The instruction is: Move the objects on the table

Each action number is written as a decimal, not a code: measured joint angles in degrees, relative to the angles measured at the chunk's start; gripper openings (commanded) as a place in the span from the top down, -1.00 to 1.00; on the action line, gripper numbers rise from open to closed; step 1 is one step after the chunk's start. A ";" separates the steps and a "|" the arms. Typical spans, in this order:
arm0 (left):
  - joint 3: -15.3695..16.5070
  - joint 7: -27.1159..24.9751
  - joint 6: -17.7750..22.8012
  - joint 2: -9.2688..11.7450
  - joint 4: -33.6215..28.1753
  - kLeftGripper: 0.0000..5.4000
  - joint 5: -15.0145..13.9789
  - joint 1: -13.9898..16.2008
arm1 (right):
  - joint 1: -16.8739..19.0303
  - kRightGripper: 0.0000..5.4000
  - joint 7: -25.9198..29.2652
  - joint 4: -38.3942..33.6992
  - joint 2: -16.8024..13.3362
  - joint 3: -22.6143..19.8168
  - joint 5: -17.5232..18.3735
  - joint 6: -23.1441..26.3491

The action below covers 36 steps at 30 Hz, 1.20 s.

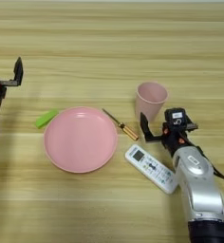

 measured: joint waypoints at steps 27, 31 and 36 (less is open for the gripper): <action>-0.14 -1.04 -0.39 0.37 0.21 -1.00 -0.02 0.01 | -13.67 -1.00 0.13 20.17 0.08 1.46 -2.84 -7.08; -0.15 -1.08 -0.48 0.37 0.46 -1.00 -0.02 0.01 | -15.86 -1.00 0.16 23.87 0.19 1.66 -3.26 -8.64; -0.20 -1.09 -0.61 0.36 0.49 -1.00 -0.02 0.01 | -17.53 -0.92 0.43 26.38 0.90 2.05 -3.58 -10.03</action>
